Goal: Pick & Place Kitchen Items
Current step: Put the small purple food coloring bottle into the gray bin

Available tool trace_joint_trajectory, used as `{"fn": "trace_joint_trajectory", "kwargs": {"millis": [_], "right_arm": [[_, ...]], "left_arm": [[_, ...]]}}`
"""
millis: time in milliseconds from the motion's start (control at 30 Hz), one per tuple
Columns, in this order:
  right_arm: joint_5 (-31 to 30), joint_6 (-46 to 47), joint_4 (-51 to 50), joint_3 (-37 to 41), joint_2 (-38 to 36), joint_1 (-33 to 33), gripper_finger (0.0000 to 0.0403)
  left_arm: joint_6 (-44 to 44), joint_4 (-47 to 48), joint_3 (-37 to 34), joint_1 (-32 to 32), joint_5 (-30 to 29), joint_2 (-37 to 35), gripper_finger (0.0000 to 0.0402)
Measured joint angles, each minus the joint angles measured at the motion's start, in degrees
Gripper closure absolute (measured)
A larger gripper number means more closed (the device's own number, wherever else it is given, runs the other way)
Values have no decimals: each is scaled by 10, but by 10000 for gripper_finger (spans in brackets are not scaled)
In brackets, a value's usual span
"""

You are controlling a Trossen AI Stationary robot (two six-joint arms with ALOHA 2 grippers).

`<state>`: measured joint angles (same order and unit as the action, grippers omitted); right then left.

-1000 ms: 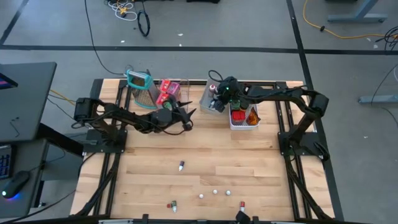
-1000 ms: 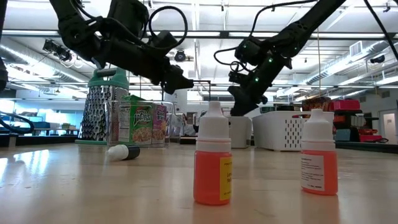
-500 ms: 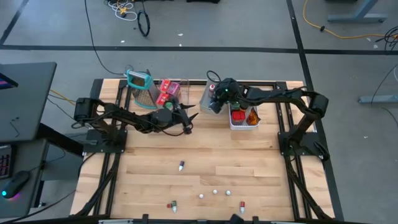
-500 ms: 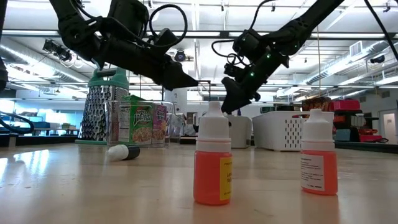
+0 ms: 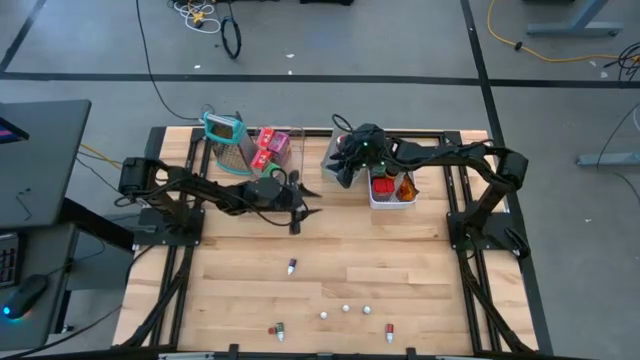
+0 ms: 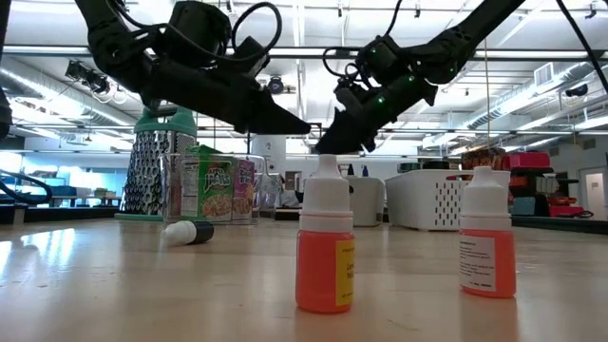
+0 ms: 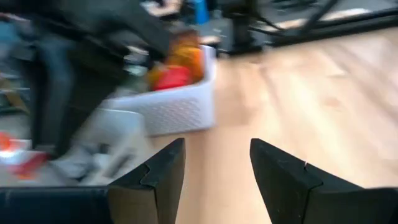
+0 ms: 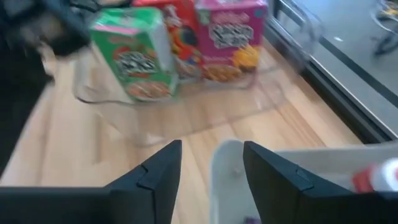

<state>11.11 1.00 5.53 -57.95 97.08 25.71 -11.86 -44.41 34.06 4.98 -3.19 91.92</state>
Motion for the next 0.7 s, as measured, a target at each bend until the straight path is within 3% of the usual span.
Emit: {"fn": "trace_joint_trajectory", "kwargs": {"millis": [100, 167, 367, 700], "right_arm": [[28, -3, 19, 0, 0, -6, 224], [37, -16, 26, 0, 0, -15, 227], [50, -61, 28, 0, 0, -51, 232], [129, -127, 53, 0, 0, -107, 227]], "left_arm": [[20, 20, 0, -20, 27, 0, 212], [14, 21, 0, -43, 14, 0, 212], [-11, 15, 0, -129, -105, 0, 212], [161, 145, 0, -247, -227, 0, 218]]}}
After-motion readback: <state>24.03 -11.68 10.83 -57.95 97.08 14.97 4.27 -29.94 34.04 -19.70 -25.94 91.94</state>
